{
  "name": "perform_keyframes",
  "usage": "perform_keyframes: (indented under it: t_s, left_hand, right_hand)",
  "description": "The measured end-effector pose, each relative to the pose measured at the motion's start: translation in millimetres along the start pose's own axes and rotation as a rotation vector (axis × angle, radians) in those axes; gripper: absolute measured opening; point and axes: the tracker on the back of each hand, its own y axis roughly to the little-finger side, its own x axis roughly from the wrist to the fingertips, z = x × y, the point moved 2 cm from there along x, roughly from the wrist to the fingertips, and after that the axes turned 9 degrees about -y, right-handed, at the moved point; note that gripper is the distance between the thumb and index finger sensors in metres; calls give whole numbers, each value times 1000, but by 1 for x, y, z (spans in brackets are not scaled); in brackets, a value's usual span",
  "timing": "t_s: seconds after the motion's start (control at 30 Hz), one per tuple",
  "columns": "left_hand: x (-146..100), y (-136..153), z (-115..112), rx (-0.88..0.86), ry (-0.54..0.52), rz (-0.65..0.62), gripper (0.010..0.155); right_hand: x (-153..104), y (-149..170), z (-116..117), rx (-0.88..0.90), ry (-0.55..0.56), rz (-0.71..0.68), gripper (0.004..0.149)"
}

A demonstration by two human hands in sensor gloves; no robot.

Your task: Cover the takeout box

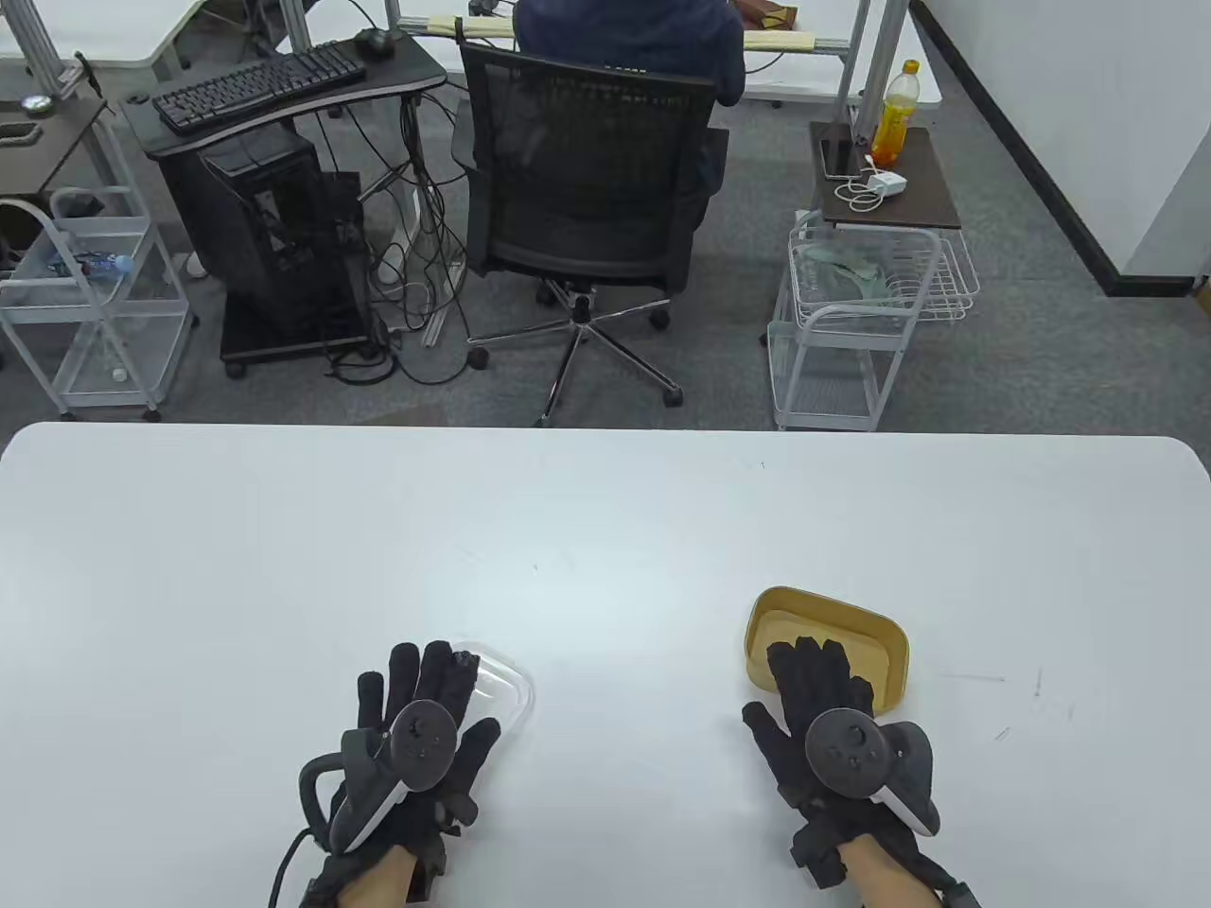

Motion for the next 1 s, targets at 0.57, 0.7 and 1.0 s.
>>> perform_keyframes:
  t_s: [0.57,0.7,1.0]
  left_hand:
    - [1,1,1,-6,-14,5,71]
    - [1,1,1,-5,-13,6,70]
    - [1,1,1,-11,-11,3,71]
  right_hand:
    - [1,-1,0,-1,14,-9,68]
    - [1,0,-1,-2,16,2,68]
    - [3,10,-8,35,46,49,67]
